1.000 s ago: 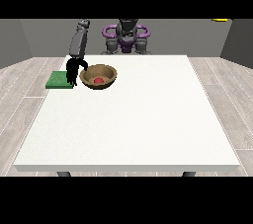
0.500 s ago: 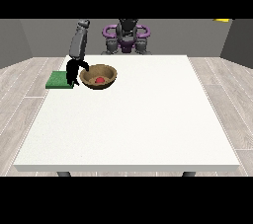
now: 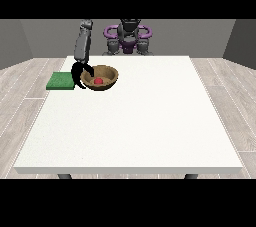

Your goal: Pick the cup and pour the ball into the bowl, then pick the bowl and place it on the pad

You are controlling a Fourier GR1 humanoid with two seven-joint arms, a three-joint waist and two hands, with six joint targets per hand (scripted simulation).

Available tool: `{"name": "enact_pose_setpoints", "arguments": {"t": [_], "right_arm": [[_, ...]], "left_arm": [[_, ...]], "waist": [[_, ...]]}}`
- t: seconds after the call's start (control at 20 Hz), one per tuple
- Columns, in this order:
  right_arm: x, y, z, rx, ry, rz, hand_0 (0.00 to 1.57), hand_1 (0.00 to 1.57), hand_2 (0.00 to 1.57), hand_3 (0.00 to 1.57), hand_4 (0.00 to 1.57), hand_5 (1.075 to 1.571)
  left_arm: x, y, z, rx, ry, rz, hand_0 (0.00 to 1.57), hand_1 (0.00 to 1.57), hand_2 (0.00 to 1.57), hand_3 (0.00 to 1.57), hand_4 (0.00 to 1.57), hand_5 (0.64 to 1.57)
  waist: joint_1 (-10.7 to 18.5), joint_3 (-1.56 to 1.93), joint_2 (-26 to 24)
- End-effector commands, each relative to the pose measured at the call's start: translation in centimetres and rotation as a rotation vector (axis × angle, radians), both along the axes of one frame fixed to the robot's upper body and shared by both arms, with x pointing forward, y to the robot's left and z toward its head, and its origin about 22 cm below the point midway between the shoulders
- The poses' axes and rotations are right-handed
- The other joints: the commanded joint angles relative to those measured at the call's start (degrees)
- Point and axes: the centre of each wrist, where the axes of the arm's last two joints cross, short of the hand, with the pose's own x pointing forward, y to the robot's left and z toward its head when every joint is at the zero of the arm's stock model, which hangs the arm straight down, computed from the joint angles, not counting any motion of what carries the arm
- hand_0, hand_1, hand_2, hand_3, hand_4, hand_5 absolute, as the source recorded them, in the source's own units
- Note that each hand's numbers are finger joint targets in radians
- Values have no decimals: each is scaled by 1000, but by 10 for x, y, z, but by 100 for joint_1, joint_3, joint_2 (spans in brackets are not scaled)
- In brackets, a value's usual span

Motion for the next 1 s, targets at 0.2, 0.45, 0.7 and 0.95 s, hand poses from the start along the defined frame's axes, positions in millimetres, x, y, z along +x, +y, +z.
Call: {"name": "enact_pose_setpoints", "arguments": {"t": [0.2,0.45,0.7,0.95], "right_arm": [[-44,-36,-26,-158,283,-175,1571,1571,1571,1534,927,1511],[-18,-49,15,-243,308,-192,1571,1571,1571,1242,1001,1546],[-1,-75,66,-314,402,-185,1571,1571,1571,1068,1024,1554],[7,-93,103,-332,380,-154,1571,1571,1571,865,1061,1556]], "left_arm": [[-9,14,11,-21,-42,-24,0,0,0,0,1092,1514],[-6,22,-16,-42,11,-9,0,0,0,0,1170,1531],[-8,45,-37,-62,91,66,0,0,0,0,1194,1528],[-17,69,-44,-74,85,120,0,0,0,0,1204,1537]], "waist": [[171,243,447],[100,233,128],[-317,228,-419],[-604,222,-256]]}}
